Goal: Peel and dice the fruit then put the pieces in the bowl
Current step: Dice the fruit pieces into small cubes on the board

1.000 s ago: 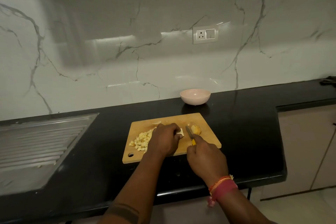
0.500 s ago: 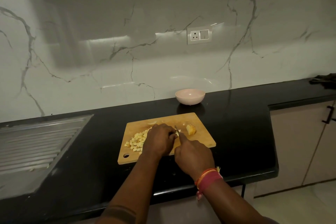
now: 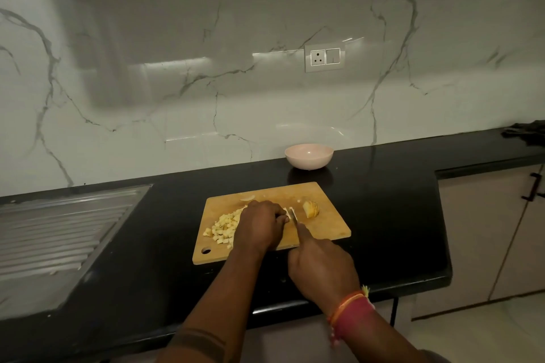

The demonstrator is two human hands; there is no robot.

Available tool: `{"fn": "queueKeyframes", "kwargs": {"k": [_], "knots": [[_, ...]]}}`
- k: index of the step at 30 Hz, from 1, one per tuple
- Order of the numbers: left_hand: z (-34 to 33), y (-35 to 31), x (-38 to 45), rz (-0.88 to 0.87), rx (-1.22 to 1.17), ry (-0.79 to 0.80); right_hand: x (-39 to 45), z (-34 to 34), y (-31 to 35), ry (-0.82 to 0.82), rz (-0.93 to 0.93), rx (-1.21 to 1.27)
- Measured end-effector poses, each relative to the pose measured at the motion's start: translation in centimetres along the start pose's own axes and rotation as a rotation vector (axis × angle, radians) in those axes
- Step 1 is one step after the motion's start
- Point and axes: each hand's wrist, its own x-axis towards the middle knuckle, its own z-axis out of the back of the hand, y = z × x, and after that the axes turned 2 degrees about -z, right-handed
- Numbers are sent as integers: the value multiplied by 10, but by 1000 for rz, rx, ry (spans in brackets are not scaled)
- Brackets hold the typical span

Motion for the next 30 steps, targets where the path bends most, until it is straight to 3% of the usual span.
{"fn": "queueKeyframes", "kwargs": {"k": [8,16,26,30], "knots": [[2,0,-4,12,-76,-16,32,-2,14,54,27,27],[1,-1,1,61,-92,-20,5,1,-8,-6,33,-4],[7,-3,-3,125,-132,-24,38,2,12,109,79,23],[7,-7,-3,163,-125,-12,16,3,-6,70,107,6]]}}
